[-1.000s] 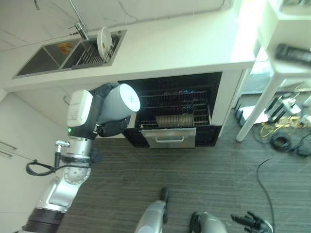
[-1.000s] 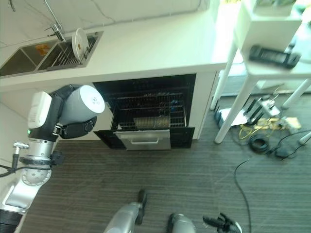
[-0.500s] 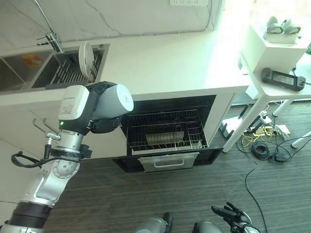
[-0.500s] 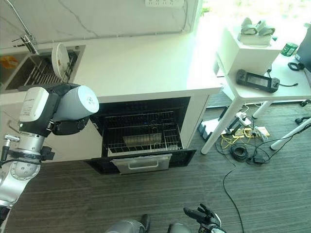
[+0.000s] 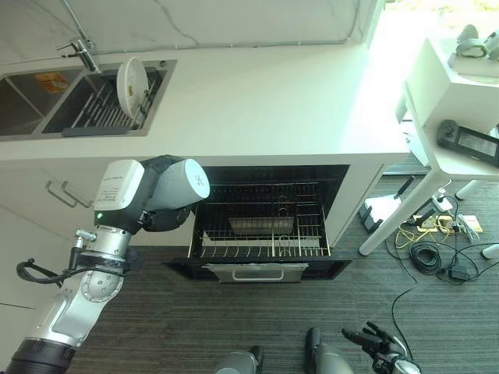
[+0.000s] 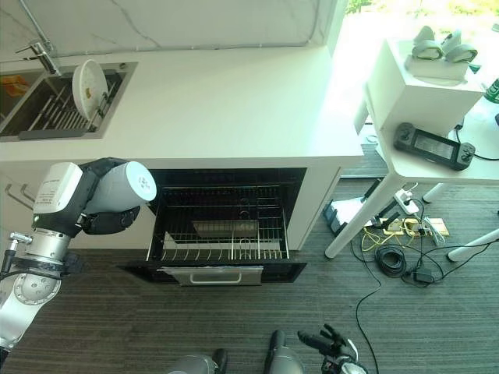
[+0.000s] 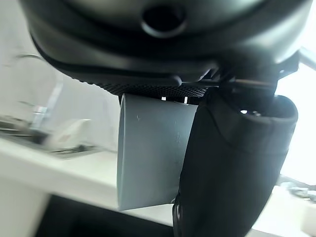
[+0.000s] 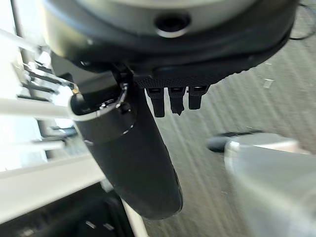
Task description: Place the dishes in the dishwasher.
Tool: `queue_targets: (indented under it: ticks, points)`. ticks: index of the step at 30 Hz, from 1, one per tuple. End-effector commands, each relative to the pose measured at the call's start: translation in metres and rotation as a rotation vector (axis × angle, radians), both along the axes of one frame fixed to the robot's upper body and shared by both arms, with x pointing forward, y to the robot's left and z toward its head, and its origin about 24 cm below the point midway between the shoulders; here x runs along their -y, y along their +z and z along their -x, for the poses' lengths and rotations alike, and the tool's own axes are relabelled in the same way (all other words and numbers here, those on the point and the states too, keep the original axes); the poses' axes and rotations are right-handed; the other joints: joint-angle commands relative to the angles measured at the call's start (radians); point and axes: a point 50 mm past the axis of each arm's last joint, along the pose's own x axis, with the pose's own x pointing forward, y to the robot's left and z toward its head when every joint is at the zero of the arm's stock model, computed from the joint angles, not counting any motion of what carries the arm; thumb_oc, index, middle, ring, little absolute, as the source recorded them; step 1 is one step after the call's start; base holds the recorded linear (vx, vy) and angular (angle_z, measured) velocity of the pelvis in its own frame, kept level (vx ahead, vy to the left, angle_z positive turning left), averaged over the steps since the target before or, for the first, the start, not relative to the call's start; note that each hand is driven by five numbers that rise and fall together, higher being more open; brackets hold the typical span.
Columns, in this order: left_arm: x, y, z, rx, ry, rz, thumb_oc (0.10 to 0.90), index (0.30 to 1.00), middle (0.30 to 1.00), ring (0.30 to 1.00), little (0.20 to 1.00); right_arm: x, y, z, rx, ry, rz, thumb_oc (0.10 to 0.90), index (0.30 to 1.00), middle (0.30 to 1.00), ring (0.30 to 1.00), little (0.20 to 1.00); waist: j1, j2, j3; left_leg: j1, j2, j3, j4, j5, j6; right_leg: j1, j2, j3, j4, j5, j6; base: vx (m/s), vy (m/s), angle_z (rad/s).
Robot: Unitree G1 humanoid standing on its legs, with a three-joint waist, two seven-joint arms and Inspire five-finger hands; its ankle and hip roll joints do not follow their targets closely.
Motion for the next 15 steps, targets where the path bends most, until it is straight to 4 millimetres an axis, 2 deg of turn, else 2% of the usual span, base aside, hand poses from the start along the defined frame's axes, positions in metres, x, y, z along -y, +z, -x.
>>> queue_targets:
  ticks: [1,5,8,9,12,15]
  points:
    - [0.004,0.071,0.000,0.318,-0.072,0.051,0.400,0.300,0.300,0.300,0.300,0.013,0.000,0.015,-0.031,-0.044,0.033,0.800,0.900,0.900,0.900,0.900,-0.019,0.020,-0.051,-0.071,0.049,0.033,0.065,-0.112,-0.016,0.073,-0.059,-0.024,-0.024,-0.142,0.137,0.01,-0.016,0.05]
    - [0.003,0.074,0.000,0.316,-0.062,0.058,0.400,0.300,0.300,0.300,0.300,0.014,-0.003,0.021,-0.021,-0.103,0.014,0.800,0.900,0.900,0.900,0.900,-0.026,0.027,-0.053,-0.067,0.058,0.041,0.065,-0.109,-0.017,0.080,-0.058,-0.026,-0.024,-0.140,0.138,0.00,-0.002,0.01]
    - [0.002,0.074,0.000,0.308,-0.059,0.076,0.400,0.300,0.300,0.300,0.300,0.018,0.003,0.015,0.074,-0.184,-0.004,0.800,0.900,0.900,0.900,0.900,-0.032,0.028,-0.052,-0.057,0.058,0.046,0.065,-0.113,-0.013,0.083,-0.059,-0.023,-0.024,-0.135,0.141,0.00,0.000,0.00]
    - [0.002,0.071,0.000,0.294,-0.069,0.114,0.400,0.300,0.300,0.300,0.300,0.021,0.011,0.004,0.184,-0.255,-0.011,0.800,0.900,0.900,0.900,0.900,-0.040,0.027,-0.051,-0.050,0.058,0.051,0.065,-0.116,-0.011,0.085,-0.060,-0.018,-0.024,-0.132,0.143,0.00,0.000,0.00]
    - [0.004,0.064,0.000,0.252,-0.115,0.211,0.400,0.300,0.300,0.300,0.300,0.025,0.027,-0.013,0.335,-0.330,-0.005,0.800,0.900,0.900,0.900,0.900,-0.054,0.021,-0.051,-0.037,0.058,0.061,0.065,-0.124,-0.006,0.086,-0.060,-0.009,-0.024,-0.129,0.144,-0.01,0.000,0.01]
    - [0.008,0.051,-0.003,0.183,-0.217,0.412,0.400,0.300,0.300,0.300,0.300,0.039,0.065,-0.040,0.644,-0.401,0.025,0.800,0.900,0.900,0.900,0.900,-0.081,0.009,-0.048,-0.008,0.052,0.076,0.065,-0.143,0.003,0.085,-0.060,0.010,-0.024,-0.117,0.150,0.00,-0.025,-0.12]
